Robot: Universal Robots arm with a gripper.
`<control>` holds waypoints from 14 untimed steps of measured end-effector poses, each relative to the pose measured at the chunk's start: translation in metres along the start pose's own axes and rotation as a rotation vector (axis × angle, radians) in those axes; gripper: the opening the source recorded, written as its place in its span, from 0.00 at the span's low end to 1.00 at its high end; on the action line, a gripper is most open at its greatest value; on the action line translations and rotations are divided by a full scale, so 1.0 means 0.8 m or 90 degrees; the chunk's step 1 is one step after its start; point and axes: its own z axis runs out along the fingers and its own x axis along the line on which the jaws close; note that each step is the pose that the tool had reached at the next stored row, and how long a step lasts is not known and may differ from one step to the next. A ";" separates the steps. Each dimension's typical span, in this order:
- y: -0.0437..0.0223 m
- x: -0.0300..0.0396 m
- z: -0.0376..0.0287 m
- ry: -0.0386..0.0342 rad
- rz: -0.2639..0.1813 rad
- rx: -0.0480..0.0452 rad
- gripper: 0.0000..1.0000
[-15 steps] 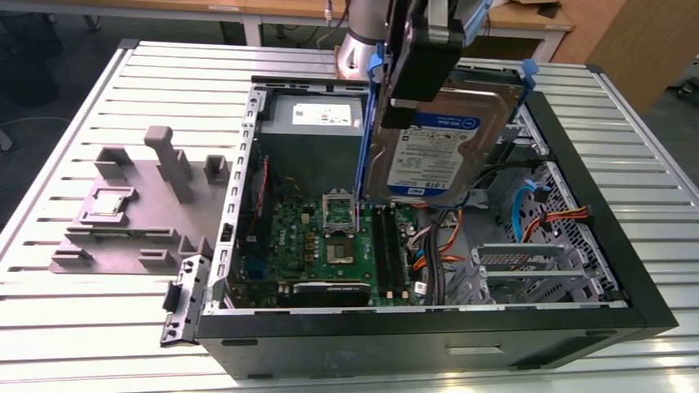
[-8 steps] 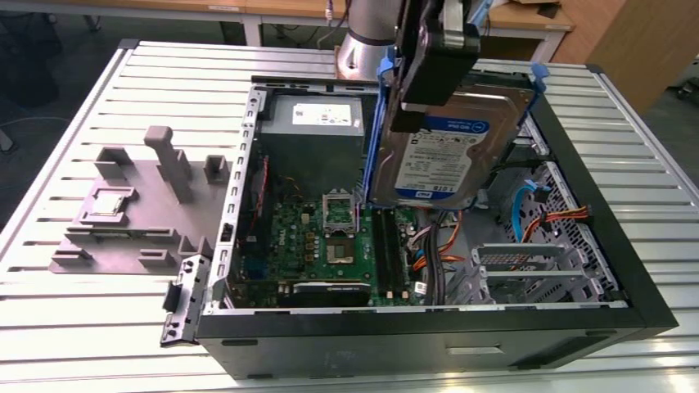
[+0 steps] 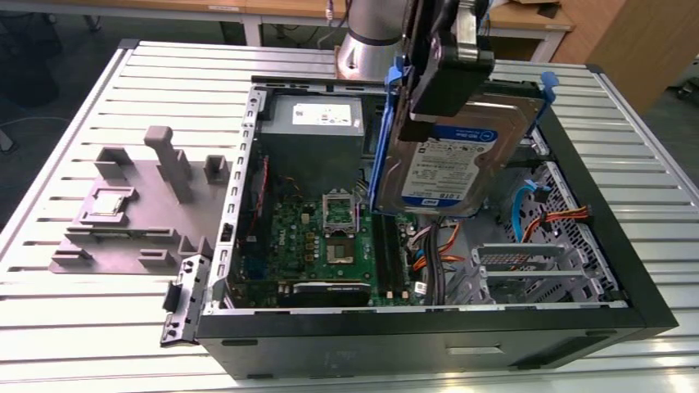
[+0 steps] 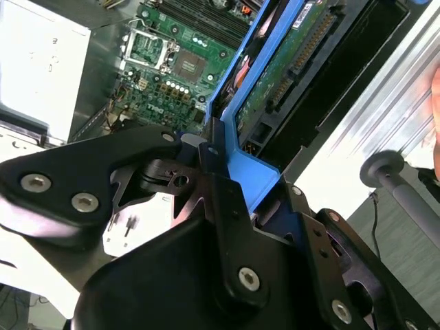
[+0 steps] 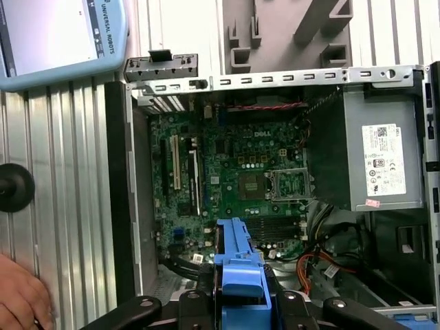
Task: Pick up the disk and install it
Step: 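Insert the disk into the insertion slot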
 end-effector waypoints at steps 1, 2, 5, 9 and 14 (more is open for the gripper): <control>-0.0016 0.0009 0.0002 0.0001 0.000 0.0000 0.37; -0.0033 0.0018 0.0005 0.0002 0.000 0.0000 0.37; -0.0088 0.0039 0.0011 0.0005 0.000 0.0000 0.37; -0.0170 0.0058 0.0020 0.0009 0.000 0.0001 0.37; -0.0262 0.0079 0.0030 0.0019 0.000 0.0002 0.37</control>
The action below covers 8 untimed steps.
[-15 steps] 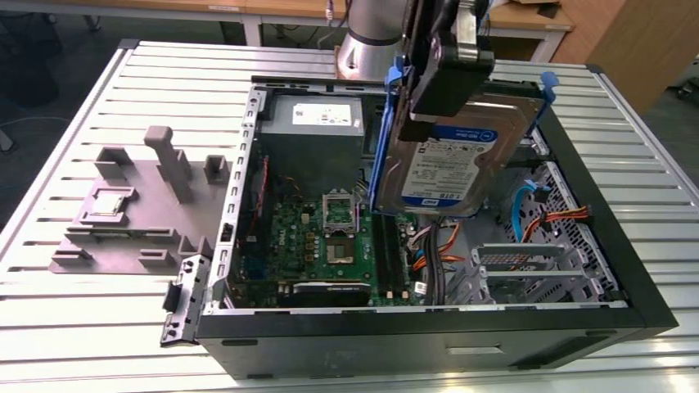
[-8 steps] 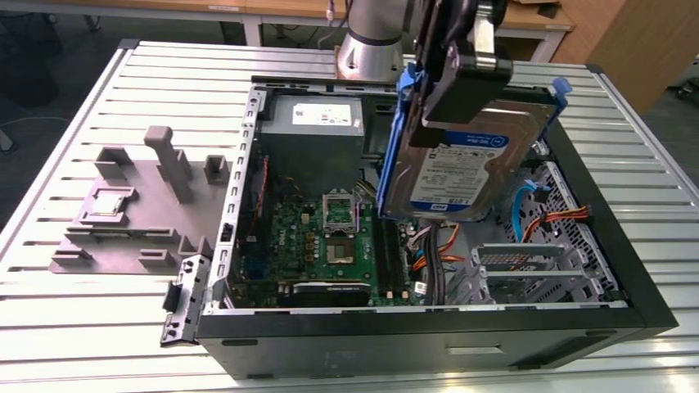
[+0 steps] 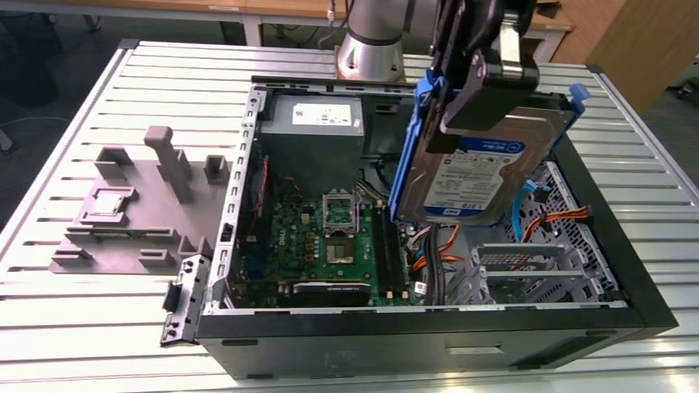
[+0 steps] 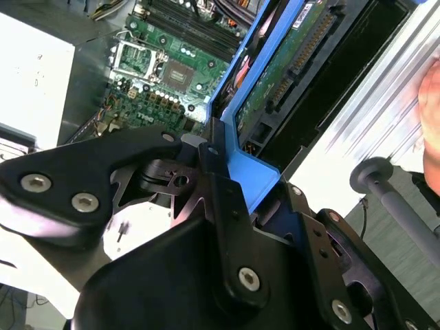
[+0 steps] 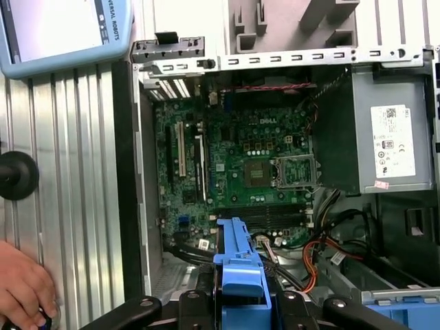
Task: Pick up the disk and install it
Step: 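Insert the disk into the insertion slot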
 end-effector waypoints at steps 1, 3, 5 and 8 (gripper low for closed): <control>-0.0018 0.0003 0.0002 0.0001 0.000 0.0000 0.37; -0.0054 0.0004 0.0003 0.0004 0.000 0.0000 0.37; -0.0081 0.0006 0.0005 0.0007 0.000 0.0000 0.37; -0.0091 0.0008 0.0005 0.0007 0.000 0.0000 0.37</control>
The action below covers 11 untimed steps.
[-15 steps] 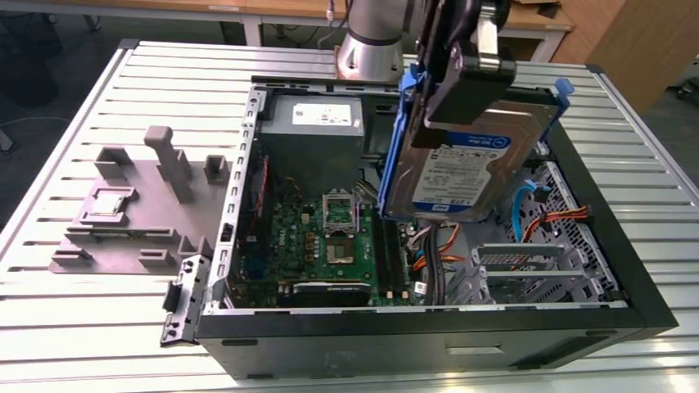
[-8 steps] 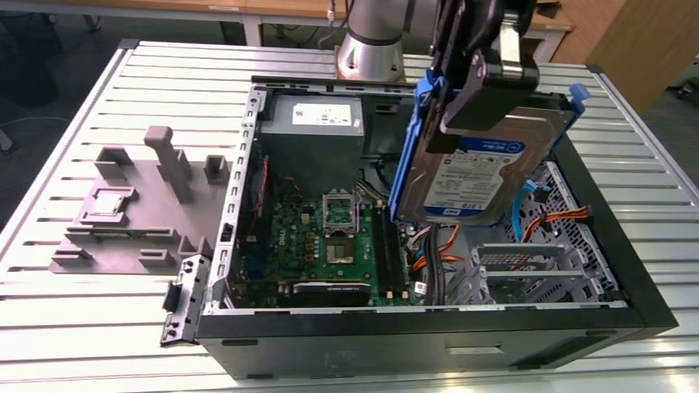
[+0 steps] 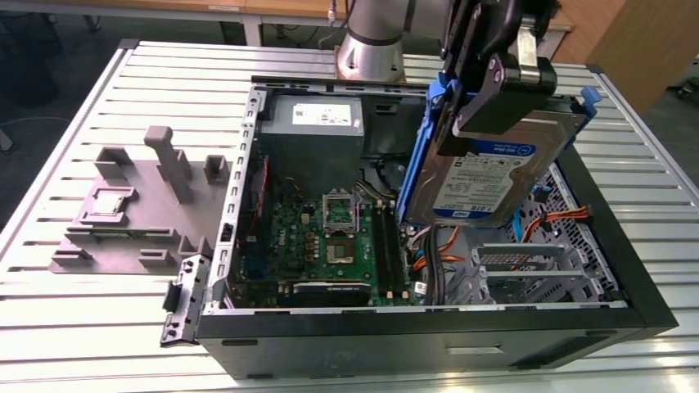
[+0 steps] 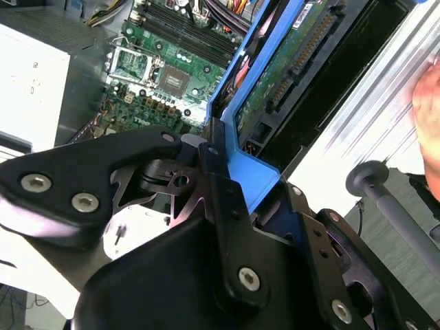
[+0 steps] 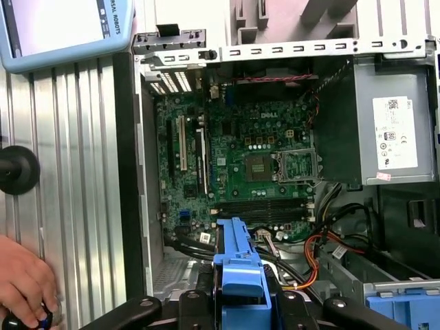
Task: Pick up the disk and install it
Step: 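Insert the disk into the insertion slot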
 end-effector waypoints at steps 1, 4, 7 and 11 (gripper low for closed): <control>0.0000 0.0000 0.0000 0.0000 0.000 0.0000 0.37; -0.0002 0.0000 0.0000 0.0000 0.000 0.0000 0.37; -0.0003 0.0001 0.0000 0.0005 0.000 0.0000 0.37; -0.0038 0.0010 0.0008 0.0006 0.000 0.0001 0.37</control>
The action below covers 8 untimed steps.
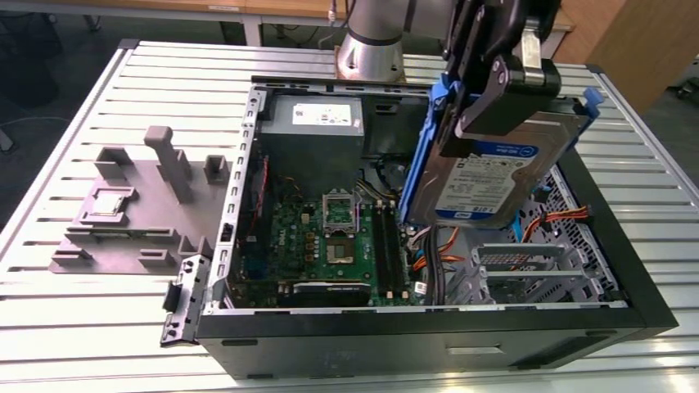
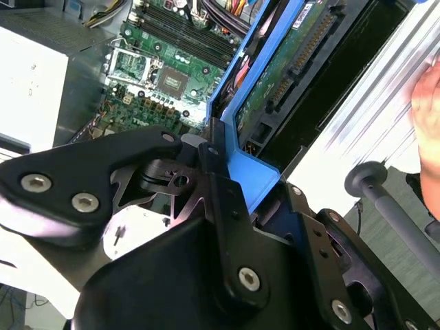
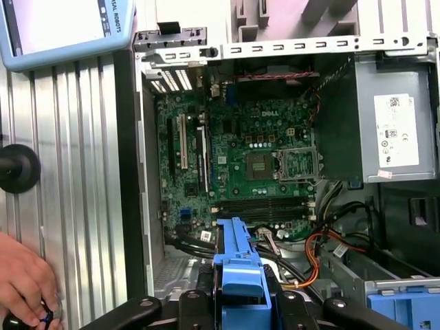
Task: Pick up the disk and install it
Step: 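Insert the disk into the insertion slot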
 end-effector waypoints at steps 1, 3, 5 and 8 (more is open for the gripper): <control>-0.0020 0.0002 0.0005 0.0000 0.000 0.0000 0.37; -0.0080 0.0001 0.0025 0.0002 0.000 -0.0001 0.37; -0.0117 -0.0002 0.0046 0.0001 -0.003 0.0000 0.37; -0.0133 0.0004 0.0078 0.0001 -0.011 0.0002 0.37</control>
